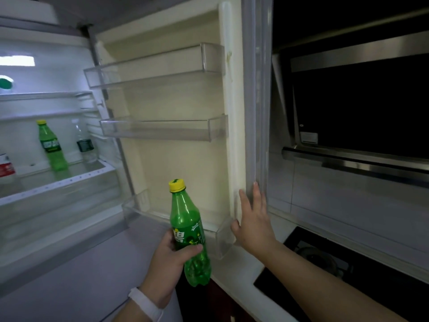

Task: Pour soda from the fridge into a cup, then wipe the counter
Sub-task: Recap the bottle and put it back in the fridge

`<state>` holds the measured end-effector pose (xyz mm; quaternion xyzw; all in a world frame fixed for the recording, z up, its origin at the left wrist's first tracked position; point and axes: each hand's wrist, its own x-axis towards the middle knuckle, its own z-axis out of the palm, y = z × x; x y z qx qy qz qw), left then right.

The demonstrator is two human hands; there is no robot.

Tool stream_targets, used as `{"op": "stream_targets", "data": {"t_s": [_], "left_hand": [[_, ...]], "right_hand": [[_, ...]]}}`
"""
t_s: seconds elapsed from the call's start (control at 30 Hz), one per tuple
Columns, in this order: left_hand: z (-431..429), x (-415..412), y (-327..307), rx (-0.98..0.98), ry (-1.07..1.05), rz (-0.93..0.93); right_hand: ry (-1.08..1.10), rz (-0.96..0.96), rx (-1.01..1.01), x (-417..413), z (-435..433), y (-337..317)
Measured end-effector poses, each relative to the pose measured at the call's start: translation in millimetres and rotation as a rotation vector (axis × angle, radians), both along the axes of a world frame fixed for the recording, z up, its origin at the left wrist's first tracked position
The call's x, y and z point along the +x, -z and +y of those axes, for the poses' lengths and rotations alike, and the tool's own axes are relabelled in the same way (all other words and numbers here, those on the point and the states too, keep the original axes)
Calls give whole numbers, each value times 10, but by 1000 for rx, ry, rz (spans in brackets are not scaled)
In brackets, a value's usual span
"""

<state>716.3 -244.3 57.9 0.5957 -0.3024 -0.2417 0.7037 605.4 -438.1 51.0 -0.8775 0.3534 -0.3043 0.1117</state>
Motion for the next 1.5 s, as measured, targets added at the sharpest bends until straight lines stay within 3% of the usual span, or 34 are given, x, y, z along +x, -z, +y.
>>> {"op": "stream_targets", "data": {"t_s": [0.13,0.23,0.33,0.47,0.67,0.9,1.2,1.5], "left_hand": [[69,45,-60,-12,-25,-20],[173,58,-159,-27,-59,-25],[293,67,-239,-39,-113,-27],[492,77,-316,-39,-192,-55],[868,118,-387,-24,-298,-81],[1158,655,-405,-7,-400,-105],[1346,2033,-491,-31,-427,-107],[1414,3319,-799,44,-357,-73]], "right_hand": [[-43,-68,-52,-46,190,-75],[-222,-127,-106,-24,413,-89],[-495,-97,182,31,648,-146],[-698,-71,623,184,876,-196],[-896,63,843,483,1284,-142],[-958,90,931,1172,1516,-159],[-978,53,1175,2595,1707,-270],[-913,11,1175,3800,1787,-563]]}}
